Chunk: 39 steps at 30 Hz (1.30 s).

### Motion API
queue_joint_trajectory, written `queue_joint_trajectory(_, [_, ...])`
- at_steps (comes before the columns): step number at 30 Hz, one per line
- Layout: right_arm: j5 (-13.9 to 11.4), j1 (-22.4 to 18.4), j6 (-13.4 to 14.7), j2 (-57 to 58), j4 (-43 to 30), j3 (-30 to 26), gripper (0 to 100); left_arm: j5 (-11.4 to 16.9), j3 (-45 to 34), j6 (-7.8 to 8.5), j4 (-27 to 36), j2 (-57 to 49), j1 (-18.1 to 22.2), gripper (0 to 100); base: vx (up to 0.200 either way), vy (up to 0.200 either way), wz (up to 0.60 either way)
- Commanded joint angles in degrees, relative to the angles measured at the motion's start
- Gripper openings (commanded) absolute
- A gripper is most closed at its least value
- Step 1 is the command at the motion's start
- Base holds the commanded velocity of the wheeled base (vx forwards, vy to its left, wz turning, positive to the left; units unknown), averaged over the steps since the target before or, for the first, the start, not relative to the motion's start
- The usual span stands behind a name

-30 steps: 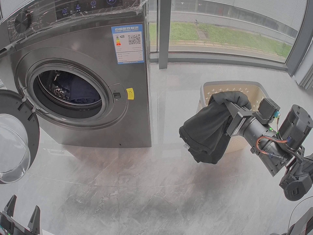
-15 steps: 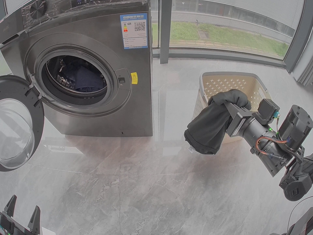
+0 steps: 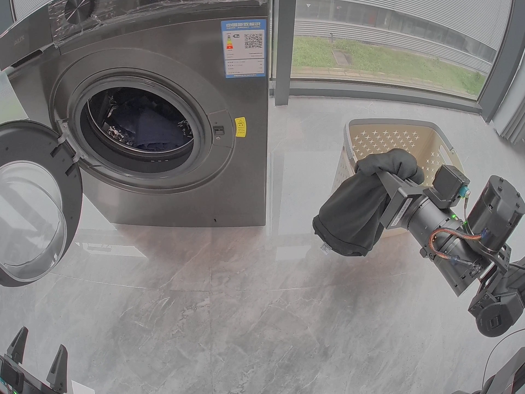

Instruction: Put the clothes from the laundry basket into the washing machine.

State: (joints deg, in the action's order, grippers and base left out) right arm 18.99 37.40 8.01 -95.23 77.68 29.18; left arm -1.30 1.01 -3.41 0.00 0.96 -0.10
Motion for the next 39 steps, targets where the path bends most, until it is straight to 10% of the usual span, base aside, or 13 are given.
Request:
queue_joint_trajectory(1, [0.0, 0.0, 0.0, 0.0, 0.0, 0.0, 0, 0.0, -0.8, -0.01, 0.0, -0.8, 0.0, 100, 0.0, 0.2, 0.0])
queue_joint_trajectory(15, [-0.1, -0.1, 0.0, 0.0, 0.0, -0.1, 0, 0.0, -0.8, -0.01, 0.0, -0.8, 0.0, 100, 0.0, 0.2, 0.0])
queue_joint_trajectory(39, [0.1, -0.3, 0.4, -0.8, 0.1, -0.1, 0, -0.1, -0.8, -0.01, 0.0, -0.8, 0.0, 100, -0.075, 0.0, 0.0])
